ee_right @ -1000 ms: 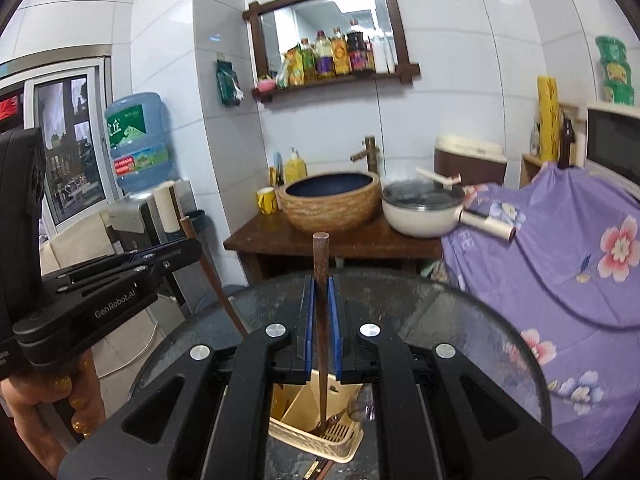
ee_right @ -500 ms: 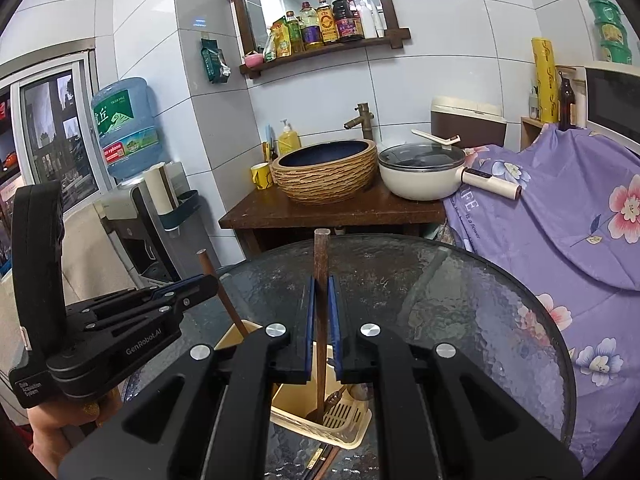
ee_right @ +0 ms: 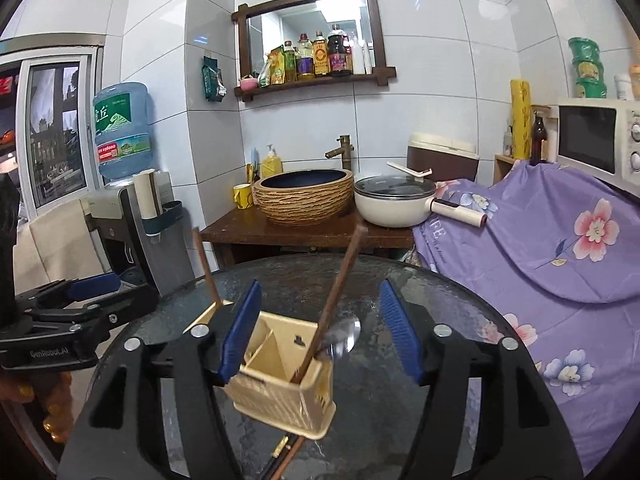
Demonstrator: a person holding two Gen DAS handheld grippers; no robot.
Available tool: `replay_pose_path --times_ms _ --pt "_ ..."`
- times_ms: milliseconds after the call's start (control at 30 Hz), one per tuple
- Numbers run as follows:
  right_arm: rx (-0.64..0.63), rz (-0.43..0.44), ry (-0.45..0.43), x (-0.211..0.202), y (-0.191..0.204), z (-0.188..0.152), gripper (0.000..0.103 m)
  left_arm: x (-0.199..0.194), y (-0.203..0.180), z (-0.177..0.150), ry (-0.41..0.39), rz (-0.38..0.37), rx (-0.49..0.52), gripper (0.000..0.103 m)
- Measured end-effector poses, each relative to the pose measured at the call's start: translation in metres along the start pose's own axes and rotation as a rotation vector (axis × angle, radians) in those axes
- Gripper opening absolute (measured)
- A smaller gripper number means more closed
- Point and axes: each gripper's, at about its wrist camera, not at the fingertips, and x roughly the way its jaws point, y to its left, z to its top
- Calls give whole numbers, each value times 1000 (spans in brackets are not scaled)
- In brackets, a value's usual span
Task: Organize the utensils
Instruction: 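Insert the chopsticks into the holder and open both tools, then move both tools back down to the remaining chopsticks on the table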
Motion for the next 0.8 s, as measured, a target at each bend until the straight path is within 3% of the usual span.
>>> replay_pose_path --times_ms 67,200,433,500,600,800 --pt "-9 -3 9 -12 2 -15 72 -6 7 -18 8 29 0 89" --pt "-41 9 59 -24 9 -54 84 -5 19 -65 99 91 42 89" --pt "-83 7 298 -6 26 -148 86 8 18 -141 251 208 146 73" --pt "-95 -3 348 1 30 -166 86 12 19 -154 294 181 140 65" --pt "-148 -23 398 8 41 -186 86 17 19 -169 335 145 127 62" --pt "-129 -13 459 18 43 -195 86 24 16 -181 376 94 110 57"
